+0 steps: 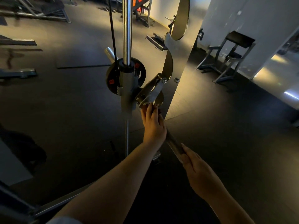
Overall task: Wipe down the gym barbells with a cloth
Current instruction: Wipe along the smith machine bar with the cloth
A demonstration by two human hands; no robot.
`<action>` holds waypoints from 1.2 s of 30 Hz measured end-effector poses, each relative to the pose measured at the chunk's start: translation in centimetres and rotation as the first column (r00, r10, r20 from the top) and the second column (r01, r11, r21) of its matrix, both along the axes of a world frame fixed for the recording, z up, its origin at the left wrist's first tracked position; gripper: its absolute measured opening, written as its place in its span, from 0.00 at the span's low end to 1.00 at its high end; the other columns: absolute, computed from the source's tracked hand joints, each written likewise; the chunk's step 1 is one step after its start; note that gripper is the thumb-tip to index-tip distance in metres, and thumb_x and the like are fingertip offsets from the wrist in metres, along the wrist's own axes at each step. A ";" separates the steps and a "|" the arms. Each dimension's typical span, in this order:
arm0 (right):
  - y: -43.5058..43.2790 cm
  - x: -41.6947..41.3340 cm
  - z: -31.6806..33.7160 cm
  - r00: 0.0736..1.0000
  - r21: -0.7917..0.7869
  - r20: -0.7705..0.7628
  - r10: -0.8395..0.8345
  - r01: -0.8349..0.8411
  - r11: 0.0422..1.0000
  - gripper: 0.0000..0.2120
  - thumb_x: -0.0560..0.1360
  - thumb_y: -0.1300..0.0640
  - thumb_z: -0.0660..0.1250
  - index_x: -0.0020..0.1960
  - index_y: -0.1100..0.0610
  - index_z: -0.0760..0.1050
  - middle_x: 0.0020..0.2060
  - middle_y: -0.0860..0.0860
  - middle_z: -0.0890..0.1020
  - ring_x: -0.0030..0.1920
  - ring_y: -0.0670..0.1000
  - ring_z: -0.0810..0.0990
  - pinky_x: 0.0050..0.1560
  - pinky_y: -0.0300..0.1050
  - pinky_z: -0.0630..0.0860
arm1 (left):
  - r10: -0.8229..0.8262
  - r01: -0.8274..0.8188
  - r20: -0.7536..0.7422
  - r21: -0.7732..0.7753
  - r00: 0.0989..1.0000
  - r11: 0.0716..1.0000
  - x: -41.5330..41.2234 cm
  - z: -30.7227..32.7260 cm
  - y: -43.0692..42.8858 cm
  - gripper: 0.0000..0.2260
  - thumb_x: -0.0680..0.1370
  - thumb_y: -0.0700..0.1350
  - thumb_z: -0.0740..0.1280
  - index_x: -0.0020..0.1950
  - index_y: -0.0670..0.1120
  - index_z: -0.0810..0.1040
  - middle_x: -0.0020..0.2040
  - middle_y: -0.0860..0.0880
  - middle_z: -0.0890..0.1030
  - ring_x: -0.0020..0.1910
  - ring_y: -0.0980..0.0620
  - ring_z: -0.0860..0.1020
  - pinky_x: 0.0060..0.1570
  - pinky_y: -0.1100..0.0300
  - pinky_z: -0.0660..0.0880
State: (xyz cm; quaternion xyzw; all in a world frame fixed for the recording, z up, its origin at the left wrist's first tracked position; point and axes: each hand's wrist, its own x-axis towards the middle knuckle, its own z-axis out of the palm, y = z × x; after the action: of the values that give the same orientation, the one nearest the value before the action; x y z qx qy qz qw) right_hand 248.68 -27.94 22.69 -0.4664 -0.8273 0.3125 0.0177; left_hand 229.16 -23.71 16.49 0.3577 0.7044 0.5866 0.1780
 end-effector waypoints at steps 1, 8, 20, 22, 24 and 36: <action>0.0 0.0 0.0 1.000 -0.002 0.006 -0.004 0.004 1.000 0.23 0.86 0.44 0.50 0.81 0.43 0.55 0.49 0.40 0.73 0.42 0.48 0.80 0.39 0.35 0.77 | 0.005 -0.005 0.003 -0.002 1.000 1.000 -0.4 0.4 0.1 0.23 0.86 0.45 0.57 0.81 0.51 0.60 0.81 0.57 0.50 0.81 0.50 0.45 0.78 0.40 0.57; 0.0 0.0 0.2 1.000 0.001 -0.006 -0.007 0.007 1.000 0.23 0.86 0.45 0.51 0.81 0.44 0.56 0.48 0.40 0.74 0.44 0.47 0.81 0.39 0.34 0.76 | -0.105 0.098 -0.171 -0.047 0.980 0.994 1.9 0.7 -2.1 0.21 0.85 0.47 0.58 0.79 0.49 0.65 0.81 0.55 0.55 0.79 0.56 0.37 0.79 0.47 0.49; 0.0 0.0 0.1 1.000 0.028 0.015 0.006 -0.006 1.000 0.24 0.86 0.44 0.50 0.81 0.44 0.55 0.46 0.46 0.75 0.37 0.47 0.78 0.34 0.33 0.74 | -0.212 0.231 -0.446 -0.013 0.869 0.973 -2.9 0.2 -2.3 0.19 0.85 0.51 0.56 0.77 0.57 0.67 0.77 0.55 0.66 0.79 0.57 0.51 0.75 0.49 0.58; 0.1 0.1 -0.1 1.000 0.031 0.021 0.006 -0.007 0.999 0.23 0.86 0.44 0.49 0.81 0.43 0.54 0.47 0.45 0.75 0.38 0.48 0.79 0.35 0.35 0.75 | -0.219 0.228 -0.478 -0.040 0.851 0.973 -5.0 0.2 -1.2 0.16 0.84 0.51 0.56 0.69 0.53 0.75 0.71 0.54 0.73 0.77 0.53 0.60 0.73 0.47 0.64; 0.1 0.1 -0.2 1.000 0.034 0.018 -0.005 0.005 0.999 0.23 0.86 0.44 0.49 0.81 0.43 0.55 0.48 0.45 0.75 0.39 0.48 0.80 0.36 0.37 0.77 | -0.186 0.191 -0.424 -0.030 0.886 0.981 -5.5 0.2 -0.3 0.15 0.83 0.49 0.57 0.67 0.51 0.76 0.68 0.53 0.75 0.75 0.52 0.63 0.73 0.45 0.66; 0.4 0.0 -0.2 1.000 -0.010 0.017 -0.020 0.020 1.000 0.23 0.86 0.44 0.50 0.81 0.43 0.55 0.47 0.48 0.76 0.40 0.51 0.80 0.37 0.38 0.78 | 0.062 -0.069 0.103 0.058 0.993 0.996 -0.9 0.4 0.5 0.22 0.84 0.51 0.54 0.78 0.54 0.65 0.80 0.53 0.58 0.80 0.49 0.53 0.77 0.40 0.57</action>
State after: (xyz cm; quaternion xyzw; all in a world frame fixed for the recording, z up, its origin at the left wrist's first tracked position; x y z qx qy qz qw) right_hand 248.71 -27.51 22.50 -0.4773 -0.8211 0.3127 0.0116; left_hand 228.29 -23.20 16.88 0.3097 0.6876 0.6308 0.1830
